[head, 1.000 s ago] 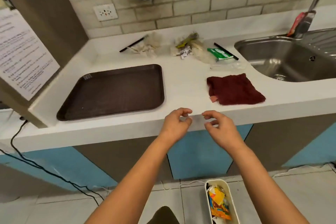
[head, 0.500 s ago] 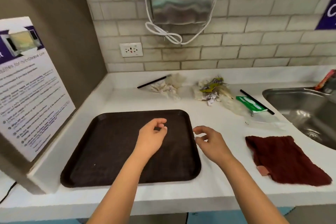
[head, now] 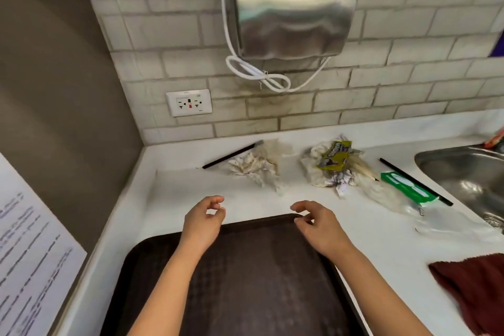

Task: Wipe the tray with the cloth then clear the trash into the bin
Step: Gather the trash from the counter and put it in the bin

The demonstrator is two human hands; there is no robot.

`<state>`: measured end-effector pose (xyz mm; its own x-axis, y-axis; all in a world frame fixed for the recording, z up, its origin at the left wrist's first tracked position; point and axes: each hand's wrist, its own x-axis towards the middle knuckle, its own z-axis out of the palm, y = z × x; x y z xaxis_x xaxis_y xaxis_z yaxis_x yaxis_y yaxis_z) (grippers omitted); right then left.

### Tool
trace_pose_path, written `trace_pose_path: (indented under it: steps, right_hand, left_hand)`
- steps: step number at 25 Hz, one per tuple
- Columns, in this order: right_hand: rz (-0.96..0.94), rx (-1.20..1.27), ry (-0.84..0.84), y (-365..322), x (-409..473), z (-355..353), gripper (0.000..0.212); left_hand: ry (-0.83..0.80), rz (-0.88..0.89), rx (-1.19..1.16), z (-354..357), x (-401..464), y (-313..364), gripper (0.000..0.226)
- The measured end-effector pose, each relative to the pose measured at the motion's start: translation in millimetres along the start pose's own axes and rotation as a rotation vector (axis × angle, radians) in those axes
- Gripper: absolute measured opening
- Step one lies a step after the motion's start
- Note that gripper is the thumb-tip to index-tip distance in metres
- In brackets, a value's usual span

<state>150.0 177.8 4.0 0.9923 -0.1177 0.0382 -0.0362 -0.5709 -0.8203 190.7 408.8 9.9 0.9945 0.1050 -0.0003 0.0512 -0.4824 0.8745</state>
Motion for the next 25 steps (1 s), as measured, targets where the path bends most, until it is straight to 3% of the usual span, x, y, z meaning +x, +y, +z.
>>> trace_pose_path:
  steps: [4,11,18,22,25]
  right_hand:
    - [0.043,-0.048,-0.017,11.9,36.1,6.7,0.025]
    - [-0.032,-0.345,-0.154,29.1,128.0,31.7,0.034]
    - [-0.129,-0.689,-0.269,46.5,175.3,60.3,0.056]
    - [-0.138,-0.69,-0.219,52.1,186.7,71.6,0.072]
    - [-0.113,-0.695,-0.199,50.4,193.9,71.7,0.059]
  left_hand:
    - [-0.015,-0.023,0.125,6.3,37.1,-24.9,0.027]
    - [0.028,0.003,0.217,15.9,134.1,-34.6,0.043]
    - [-0.07,0.138,0.451,28.0,201.9,-59.2,0.058]
    - [-0.159,0.19,0.638,36.2,226.4,-63.7,0.067]
    - [-0.088,0.179,0.765,43.0,240.3,-65.3,0.059]
